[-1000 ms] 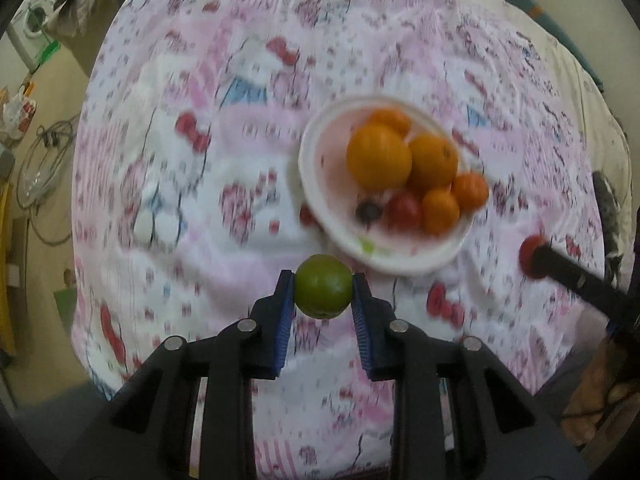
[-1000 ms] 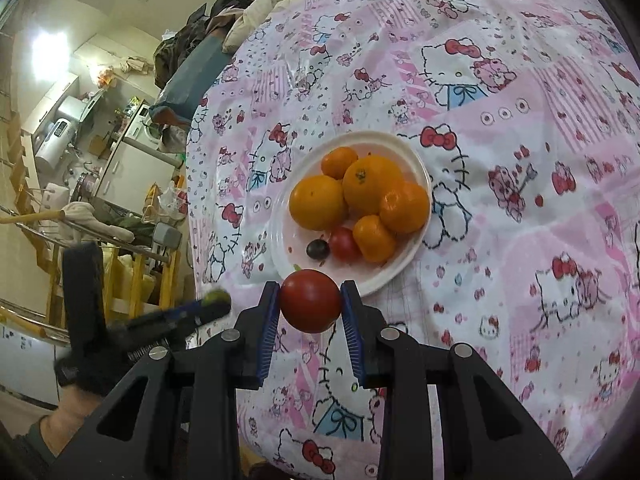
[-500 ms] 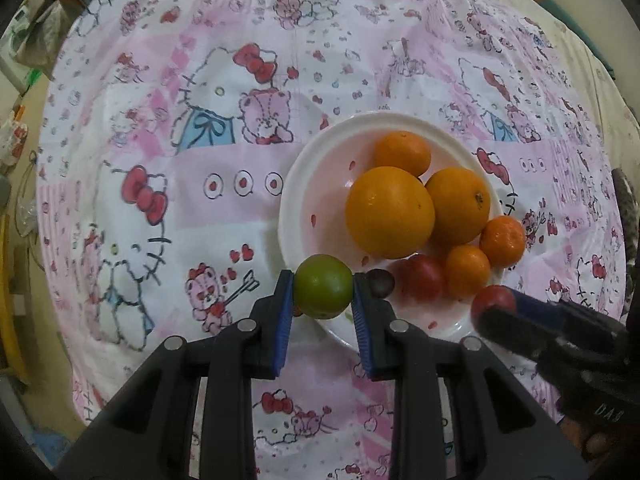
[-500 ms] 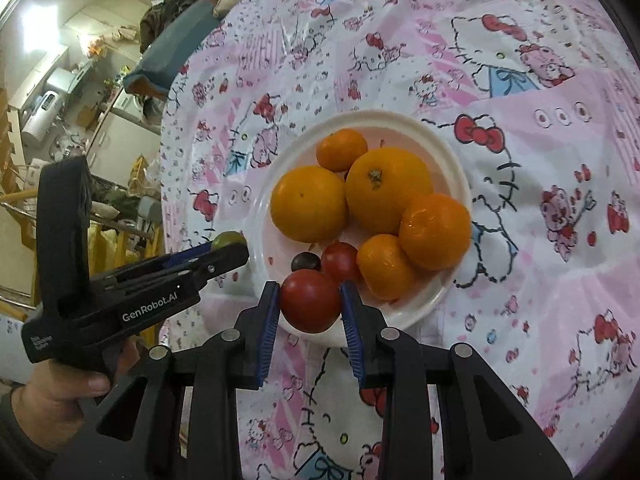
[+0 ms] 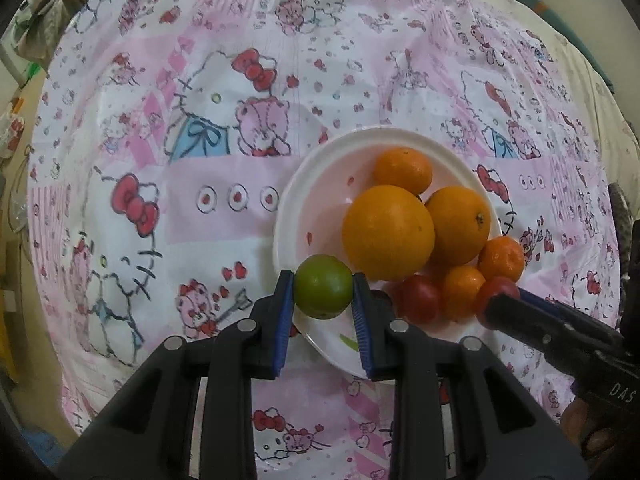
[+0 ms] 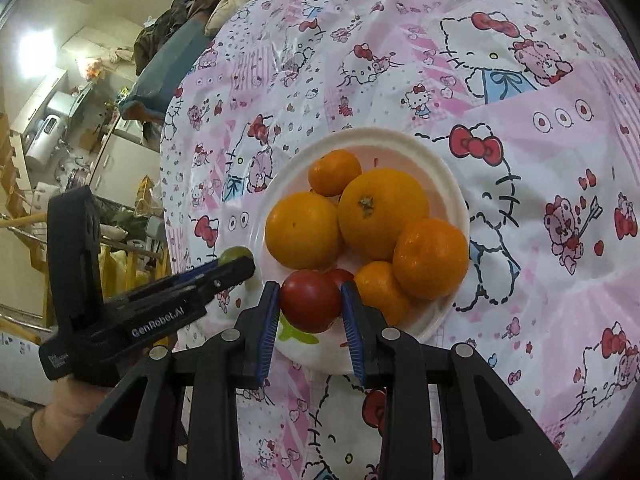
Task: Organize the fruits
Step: 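Carry the lime over the plate with the left tool while the right tool carries the tomato, then release the lime onto the plate with the left tool while the right tool releases the tomato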
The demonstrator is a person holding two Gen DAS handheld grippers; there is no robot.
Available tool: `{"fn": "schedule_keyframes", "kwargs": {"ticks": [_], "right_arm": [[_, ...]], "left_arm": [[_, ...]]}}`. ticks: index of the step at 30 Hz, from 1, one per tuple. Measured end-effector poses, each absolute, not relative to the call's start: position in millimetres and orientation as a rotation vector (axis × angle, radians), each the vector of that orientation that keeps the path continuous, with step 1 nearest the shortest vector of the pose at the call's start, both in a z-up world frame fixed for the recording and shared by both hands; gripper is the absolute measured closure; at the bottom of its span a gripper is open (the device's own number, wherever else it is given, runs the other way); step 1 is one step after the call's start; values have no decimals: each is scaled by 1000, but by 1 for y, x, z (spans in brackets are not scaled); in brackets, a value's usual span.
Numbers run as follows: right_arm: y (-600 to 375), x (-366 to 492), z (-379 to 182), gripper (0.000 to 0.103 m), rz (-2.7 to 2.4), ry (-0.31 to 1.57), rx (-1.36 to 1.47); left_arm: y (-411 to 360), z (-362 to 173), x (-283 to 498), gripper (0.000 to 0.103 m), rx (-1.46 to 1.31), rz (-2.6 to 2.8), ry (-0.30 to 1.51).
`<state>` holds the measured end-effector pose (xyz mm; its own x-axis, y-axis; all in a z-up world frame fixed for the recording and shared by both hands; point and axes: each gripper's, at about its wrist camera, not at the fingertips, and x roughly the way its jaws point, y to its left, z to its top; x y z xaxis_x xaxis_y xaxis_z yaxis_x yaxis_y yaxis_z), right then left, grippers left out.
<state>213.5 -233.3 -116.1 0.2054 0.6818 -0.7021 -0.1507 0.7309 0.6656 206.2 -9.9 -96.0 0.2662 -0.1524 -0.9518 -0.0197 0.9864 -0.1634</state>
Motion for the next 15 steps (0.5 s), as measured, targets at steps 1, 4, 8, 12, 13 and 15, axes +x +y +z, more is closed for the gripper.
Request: {"fn": "schedule_keyframes", "kwargs": {"ticks": [1,4,8,12,13,15], "right_arm": [[-234,214,-116,69,619,1236,521],[-239,216,-115,68,615,1224,552],[-248,215,-111,61,616,1201,599],[-260,215,-106,40,582,1171,603],[-263,216,-105,40,577,1168,604],[-267,216,-106,40,566,1167,611]], "left_arm": [[-11,-97,206,78,-151,-94,1302],[-16,-97,205,78,-130,-100,1298],[-19,-99,207,78,-143,-97,1304],[-30,-102,209,78,-127,-104,1310],[-31,-103,209,78,-126,-101,1309],[-33,-104,209,78,-127,-92,1312]]}}
